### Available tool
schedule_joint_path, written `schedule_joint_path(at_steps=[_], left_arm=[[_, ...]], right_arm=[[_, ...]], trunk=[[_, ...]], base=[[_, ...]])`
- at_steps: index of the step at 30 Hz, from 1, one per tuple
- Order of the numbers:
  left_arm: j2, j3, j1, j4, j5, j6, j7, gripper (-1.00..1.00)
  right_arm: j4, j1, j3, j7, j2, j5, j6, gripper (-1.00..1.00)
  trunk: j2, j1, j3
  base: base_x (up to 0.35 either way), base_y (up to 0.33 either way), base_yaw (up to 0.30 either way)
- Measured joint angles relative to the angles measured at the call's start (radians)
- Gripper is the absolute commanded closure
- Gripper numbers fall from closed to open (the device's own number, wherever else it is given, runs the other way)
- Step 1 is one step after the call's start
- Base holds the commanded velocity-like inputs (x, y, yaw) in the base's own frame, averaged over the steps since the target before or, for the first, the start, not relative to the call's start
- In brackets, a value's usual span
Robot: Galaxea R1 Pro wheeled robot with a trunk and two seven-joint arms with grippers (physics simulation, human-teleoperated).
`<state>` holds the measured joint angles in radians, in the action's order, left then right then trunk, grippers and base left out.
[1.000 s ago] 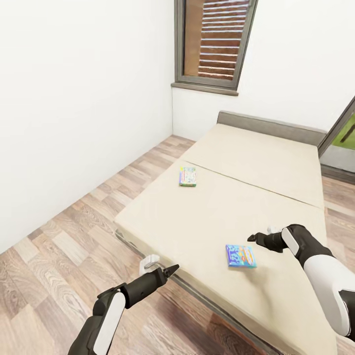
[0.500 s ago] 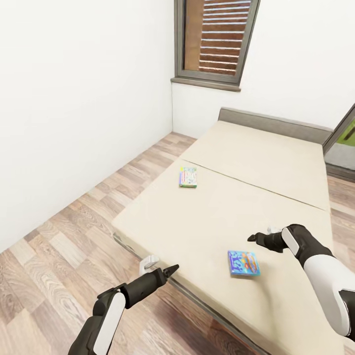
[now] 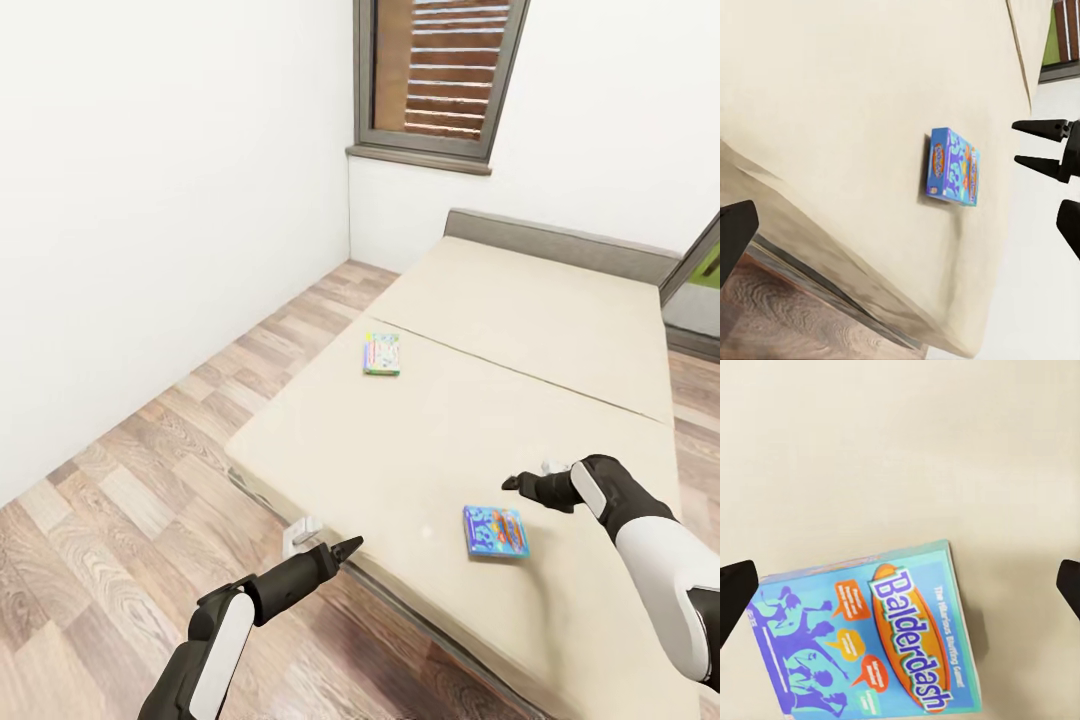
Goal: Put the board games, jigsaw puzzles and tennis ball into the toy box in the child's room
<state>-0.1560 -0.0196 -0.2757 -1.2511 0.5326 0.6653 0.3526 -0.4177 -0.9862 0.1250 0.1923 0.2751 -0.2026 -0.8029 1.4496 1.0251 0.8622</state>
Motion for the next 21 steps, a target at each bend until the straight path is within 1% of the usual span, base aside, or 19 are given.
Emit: schedule_joint_path(at_steps=[21], left_arm=[[0.0,0.0,0.0,0.001,-0.001,0.0,-0.007,-1.0]], right_arm=[[0.038,-0.004,-0.003,-0.001,-0.001,0.001,-0.001,-1.0]], trunk=[[0.0,0.0,0.034]], base=[[0.001,0.0,0.0]])
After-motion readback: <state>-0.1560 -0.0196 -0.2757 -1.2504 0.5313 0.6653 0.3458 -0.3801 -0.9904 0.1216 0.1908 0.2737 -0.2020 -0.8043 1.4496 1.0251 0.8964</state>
